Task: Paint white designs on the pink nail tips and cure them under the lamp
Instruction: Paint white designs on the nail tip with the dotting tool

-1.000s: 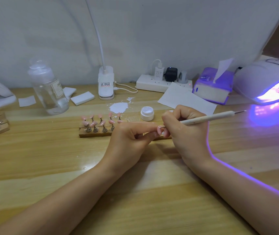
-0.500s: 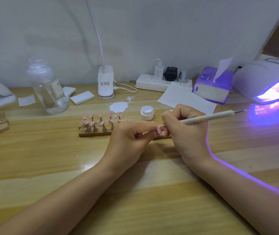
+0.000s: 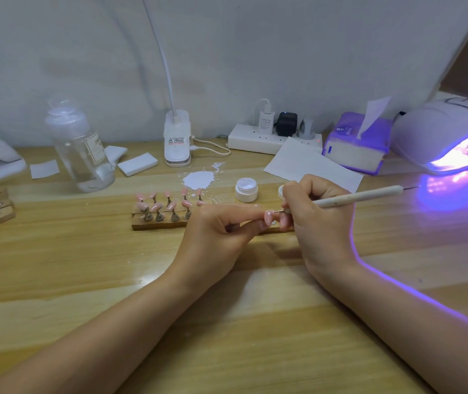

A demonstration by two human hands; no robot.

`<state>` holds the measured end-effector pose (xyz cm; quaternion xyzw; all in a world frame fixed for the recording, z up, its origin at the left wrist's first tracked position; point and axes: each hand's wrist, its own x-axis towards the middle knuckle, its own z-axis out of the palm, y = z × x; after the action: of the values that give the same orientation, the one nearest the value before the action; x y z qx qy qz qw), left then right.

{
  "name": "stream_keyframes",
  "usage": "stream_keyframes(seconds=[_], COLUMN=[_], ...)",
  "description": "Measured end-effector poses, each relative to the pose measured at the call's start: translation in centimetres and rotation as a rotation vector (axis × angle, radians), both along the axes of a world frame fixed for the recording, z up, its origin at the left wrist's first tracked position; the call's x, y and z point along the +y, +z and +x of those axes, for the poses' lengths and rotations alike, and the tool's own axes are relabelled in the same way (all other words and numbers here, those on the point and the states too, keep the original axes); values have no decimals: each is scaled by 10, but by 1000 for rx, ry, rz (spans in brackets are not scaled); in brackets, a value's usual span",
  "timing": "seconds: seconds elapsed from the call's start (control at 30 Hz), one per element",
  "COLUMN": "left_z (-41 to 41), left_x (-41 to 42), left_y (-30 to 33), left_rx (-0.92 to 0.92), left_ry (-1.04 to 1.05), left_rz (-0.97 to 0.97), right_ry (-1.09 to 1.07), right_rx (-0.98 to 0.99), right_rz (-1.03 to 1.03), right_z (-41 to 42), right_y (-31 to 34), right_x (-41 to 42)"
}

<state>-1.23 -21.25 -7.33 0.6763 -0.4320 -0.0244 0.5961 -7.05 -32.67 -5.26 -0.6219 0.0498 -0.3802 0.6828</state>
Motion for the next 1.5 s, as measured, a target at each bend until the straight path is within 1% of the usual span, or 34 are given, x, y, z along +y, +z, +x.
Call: stream_keyframes(seconds=[0.07, 0.33, 0.53, 0.7, 0.9, 1.03, 1.2, 1.5], left_z=[0, -1, -1, 0, -1, -2, -1, -1], left_x=[0, 2, 2, 2, 1, 2, 1, 2], left_y=[0, 2, 2, 0, 2, 1, 1, 1], left_rx=[-2, -13, -14, 20, 7, -13, 15, -2], left_ry=[-3, 15, 15, 21, 1, 25, 23, 14], left_rz=[6, 23, 24, 12, 11, 14, 12, 14], right_ry=[3, 45, 70, 45, 60, 45, 41, 55], right_rx=[2, -2, -19, 1, -11, -2, -10, -14], right_rz=[-48, -134, -123, -138, -145, -138, -137, -119], right_z=[-1, -5, -4, -4, -4, -4, -3, -3], right_y=[-1, 0, 0, -2, 0, 0, -2, -2], right_x=[0, 2, 3, 1, 3, 2, 3, 3])
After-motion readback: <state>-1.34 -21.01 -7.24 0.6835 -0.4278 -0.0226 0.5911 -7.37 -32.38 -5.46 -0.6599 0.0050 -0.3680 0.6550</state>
